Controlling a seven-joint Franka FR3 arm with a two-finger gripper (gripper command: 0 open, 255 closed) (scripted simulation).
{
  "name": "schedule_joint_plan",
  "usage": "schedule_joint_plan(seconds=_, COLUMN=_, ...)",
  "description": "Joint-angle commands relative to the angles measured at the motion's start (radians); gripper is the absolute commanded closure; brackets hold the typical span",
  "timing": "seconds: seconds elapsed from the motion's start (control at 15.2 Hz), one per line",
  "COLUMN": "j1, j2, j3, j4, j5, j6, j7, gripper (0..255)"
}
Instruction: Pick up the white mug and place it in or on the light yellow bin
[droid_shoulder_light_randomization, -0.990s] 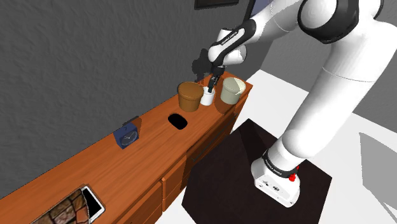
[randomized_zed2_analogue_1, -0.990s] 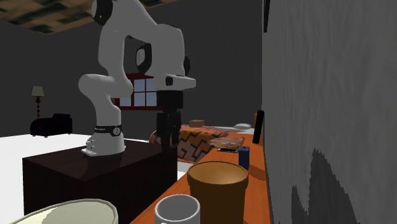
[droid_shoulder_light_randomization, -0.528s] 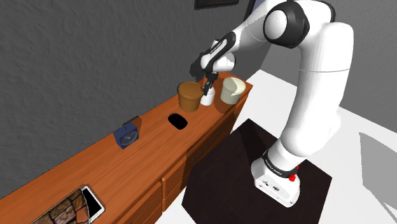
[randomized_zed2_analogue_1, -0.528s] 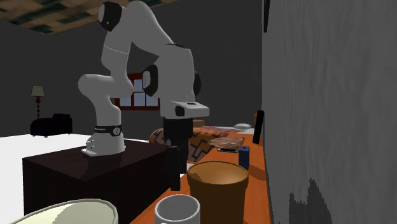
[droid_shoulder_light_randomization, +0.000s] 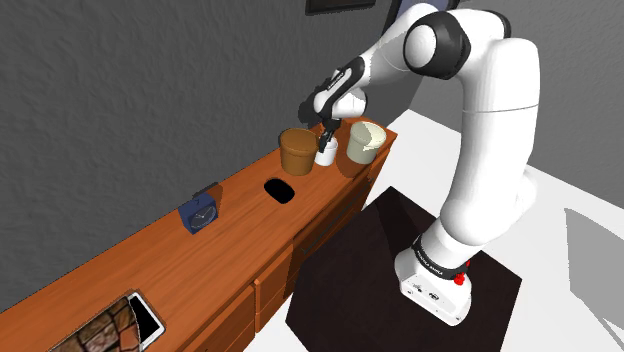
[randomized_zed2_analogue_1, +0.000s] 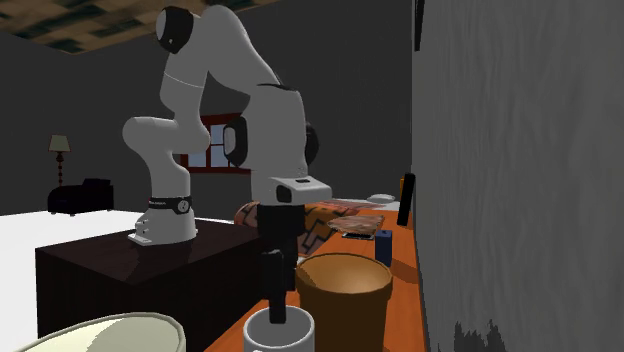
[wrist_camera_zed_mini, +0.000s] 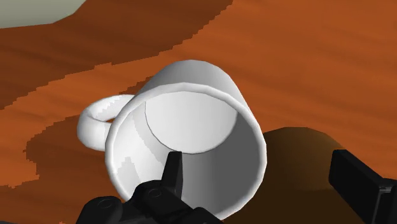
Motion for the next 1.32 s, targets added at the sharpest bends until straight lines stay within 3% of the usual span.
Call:
schedule_joint_plan(seconds=0.0, j1=-0.001, j2=0.061, j3=0.009, j4=0.016, j5=0.006, j6=0.031, j7=-0.001, gripper=0)
schedule_joint_plan(seconds=0.46, j1=0.002, j2=0.061, j3=0.006, j4=0.017, j5=0.01, j6=0.031, j7=-0.004, gripper=0)
schedule_joint_plan(seconds=0.53, j1=0.001, j2=0.061, j3=0.006, j4=0.016, j5=0.01, j6=0.031, j7=-0.005, gripper=255)
schedule_joint_plan(seconds=1.25, j1=0.006, j2=0.037, j3=0.0, j4=0.01, j5=0.005, j6=0.014, j7=0.0, gripper=255)
